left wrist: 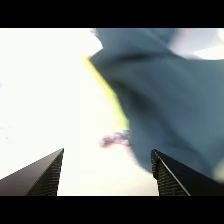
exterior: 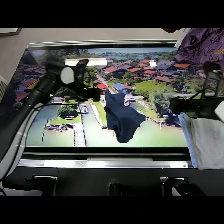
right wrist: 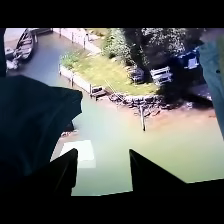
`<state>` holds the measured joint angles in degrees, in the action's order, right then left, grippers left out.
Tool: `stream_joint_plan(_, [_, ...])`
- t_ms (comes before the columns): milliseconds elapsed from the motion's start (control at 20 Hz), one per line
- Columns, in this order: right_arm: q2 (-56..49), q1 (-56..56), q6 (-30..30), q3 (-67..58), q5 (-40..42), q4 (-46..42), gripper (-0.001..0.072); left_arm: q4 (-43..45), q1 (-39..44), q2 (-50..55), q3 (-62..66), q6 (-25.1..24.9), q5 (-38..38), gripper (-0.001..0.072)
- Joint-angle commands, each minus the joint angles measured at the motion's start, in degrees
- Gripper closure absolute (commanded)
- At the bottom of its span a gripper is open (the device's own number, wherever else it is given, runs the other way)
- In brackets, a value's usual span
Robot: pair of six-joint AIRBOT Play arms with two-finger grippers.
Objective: Fold the clothes and pants, and hang the long-sleeved shirts on hangers.
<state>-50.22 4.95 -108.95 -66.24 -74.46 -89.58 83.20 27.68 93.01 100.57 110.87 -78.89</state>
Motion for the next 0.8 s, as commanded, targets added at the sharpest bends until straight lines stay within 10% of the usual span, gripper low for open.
stream_joint_plan(0, [-6.21, -22.01, 11.87, 5.81, 2.58, 34.32, 0.0241, 4.55, -5.92, -2.43, 0.0, 0.13, -2.14, 0.0097])
stream_joint_plan(150, [-15.21, -26.64, 25.14, 14.67, 3.19, 51.47, 0.0214, 4.5, -8.7, -2.03, -0.02, 0.15, -2.1, 0.0097])
stream_joint_plan(750, [-38.69, -13.88, 40.85, 17.18, 16.11, 55.34, 0.0232, 5.62, -9.86, -1.44, -0.07, 0.17, 3.13, 0.0097])
